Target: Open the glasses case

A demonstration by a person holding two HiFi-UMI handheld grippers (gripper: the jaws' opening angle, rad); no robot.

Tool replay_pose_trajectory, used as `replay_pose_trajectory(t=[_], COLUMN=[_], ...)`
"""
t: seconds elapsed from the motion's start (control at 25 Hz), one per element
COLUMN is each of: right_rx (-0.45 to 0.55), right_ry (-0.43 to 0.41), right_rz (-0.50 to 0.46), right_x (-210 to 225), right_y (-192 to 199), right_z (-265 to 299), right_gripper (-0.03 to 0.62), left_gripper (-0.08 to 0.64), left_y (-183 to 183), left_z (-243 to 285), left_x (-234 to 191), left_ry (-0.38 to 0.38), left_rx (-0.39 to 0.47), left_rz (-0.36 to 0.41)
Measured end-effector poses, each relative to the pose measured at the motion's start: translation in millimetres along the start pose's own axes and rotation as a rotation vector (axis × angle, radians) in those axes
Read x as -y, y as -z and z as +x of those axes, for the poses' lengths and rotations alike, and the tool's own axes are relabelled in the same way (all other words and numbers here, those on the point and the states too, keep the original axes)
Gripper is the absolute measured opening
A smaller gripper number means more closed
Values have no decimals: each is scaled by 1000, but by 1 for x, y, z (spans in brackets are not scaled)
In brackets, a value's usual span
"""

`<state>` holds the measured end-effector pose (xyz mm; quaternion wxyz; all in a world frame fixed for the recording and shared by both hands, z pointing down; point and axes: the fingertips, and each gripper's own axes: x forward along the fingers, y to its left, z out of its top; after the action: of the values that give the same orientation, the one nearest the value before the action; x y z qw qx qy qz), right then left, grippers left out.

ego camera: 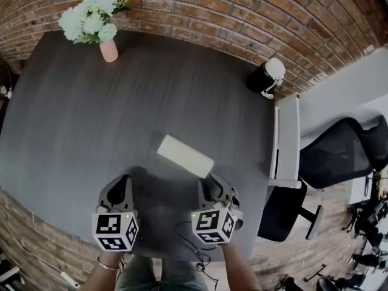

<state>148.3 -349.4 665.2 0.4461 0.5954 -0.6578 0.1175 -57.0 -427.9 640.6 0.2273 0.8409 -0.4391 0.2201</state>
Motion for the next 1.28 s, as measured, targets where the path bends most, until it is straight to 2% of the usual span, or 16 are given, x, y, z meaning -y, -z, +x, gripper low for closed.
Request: replay_pose_trajectory(t=[0.32, 0.48, 0.72, 0.88, 1.28], right_rx=[24, 70, 128, 148, 157], right_ry=[20, 72, 165, 171, 161], right_rz=[18, 42, 210, 283, 324], right_x=[7, 25, 74, 90, 89], right_y=[-5, -17, -29, -34, -36], right_z=[-4, -13, -23, -27, -32], right_gripper=[112, 104, 101, 101, 103], left_gripper=[-5, -5, -5, -5, -5], left_y=[0, -7, -18, -24, -39], left_z=[1, -1, -8, -13, -22], left_x=[3, 3, 6, 6, 6], left_ry=[4, 2, 4, -1, -2], left_rx=[-1, 10, 23, 28, 44], left_rz=[-2, -2, 1, 5, 20])
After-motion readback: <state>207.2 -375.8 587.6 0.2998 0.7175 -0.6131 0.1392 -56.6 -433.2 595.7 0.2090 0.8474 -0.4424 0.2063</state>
